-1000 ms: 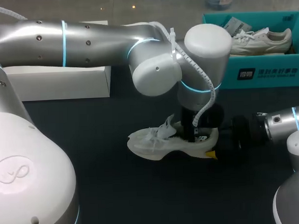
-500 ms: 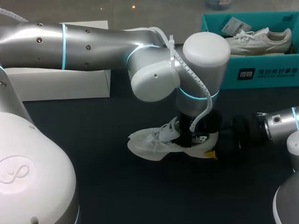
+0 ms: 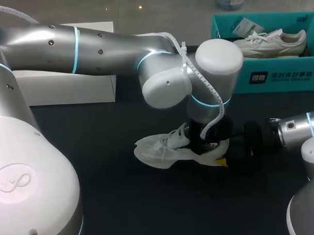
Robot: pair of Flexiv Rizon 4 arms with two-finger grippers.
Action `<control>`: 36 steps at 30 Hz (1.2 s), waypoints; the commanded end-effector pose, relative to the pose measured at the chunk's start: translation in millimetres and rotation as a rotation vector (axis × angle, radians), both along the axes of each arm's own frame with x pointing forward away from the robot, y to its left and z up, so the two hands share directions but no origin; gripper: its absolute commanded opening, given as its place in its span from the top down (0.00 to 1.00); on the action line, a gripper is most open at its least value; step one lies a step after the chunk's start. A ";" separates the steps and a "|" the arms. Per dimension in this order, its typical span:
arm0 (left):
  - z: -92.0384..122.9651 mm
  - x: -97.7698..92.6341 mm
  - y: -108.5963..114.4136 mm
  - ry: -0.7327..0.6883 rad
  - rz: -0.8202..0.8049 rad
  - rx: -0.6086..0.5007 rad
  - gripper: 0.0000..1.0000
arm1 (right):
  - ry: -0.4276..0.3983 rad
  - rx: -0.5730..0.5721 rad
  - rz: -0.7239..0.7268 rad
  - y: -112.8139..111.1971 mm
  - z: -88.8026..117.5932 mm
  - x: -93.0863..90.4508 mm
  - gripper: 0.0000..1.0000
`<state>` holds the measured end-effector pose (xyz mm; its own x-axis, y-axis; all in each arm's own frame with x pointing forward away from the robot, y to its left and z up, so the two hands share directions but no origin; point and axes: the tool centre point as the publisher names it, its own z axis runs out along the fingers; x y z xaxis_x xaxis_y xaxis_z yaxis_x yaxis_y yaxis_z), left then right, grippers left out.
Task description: Take the shoe out of the shoebox, open the shoe tongue, remove and reinsert the insole, then place the shoe into the shoebox
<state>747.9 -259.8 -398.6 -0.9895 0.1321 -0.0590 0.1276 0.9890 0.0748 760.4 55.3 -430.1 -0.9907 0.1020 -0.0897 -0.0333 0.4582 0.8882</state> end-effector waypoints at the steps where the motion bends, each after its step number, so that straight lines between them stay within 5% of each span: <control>1: -25.9 1.2 -3.6 0.002 -0.001 0.000 0.58 | 0.001 -0.003 -0.002 1.4 -4.1 1.3 1.00; 4: -38.7 0.5 4.0 -0.004 0.017 -0.011 0.60 | 0.001 -0.003 -0.002 1.4 -4.1 1.3 1.00; 5: -41.3 0.3 7.6 -0.015 0.018 -0.016 0.89 | 0.001 -0.003 -0.002 1.4 -4.1 1.3 1.00; 6: -41.6 0.2 9.2 -0.012 0.019 -0.020 1.00 | 0.001 -0.003 -0.002 1.4 -4.1 1.3 1.00; 17: -10.7 12.0 15.8 -0.088 0.051 -0.092 1.00 | 0.001 -0.003 -0.002 1.4 -4.1 1.3 1.00; 36: 54.5 1.5 8.9 -0.163 0.007 -0.181 1.00 | 0.001 -0.003 -0.002 1.4 -4.1 1.3 1.00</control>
<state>755.6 -260.2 -358.5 -0.9678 0.0962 -0.2326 0.1171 0.9901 -0.0777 760.8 55.0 -430.1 -0.9907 0.1030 -0.0892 -0.0324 0.4580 0.8883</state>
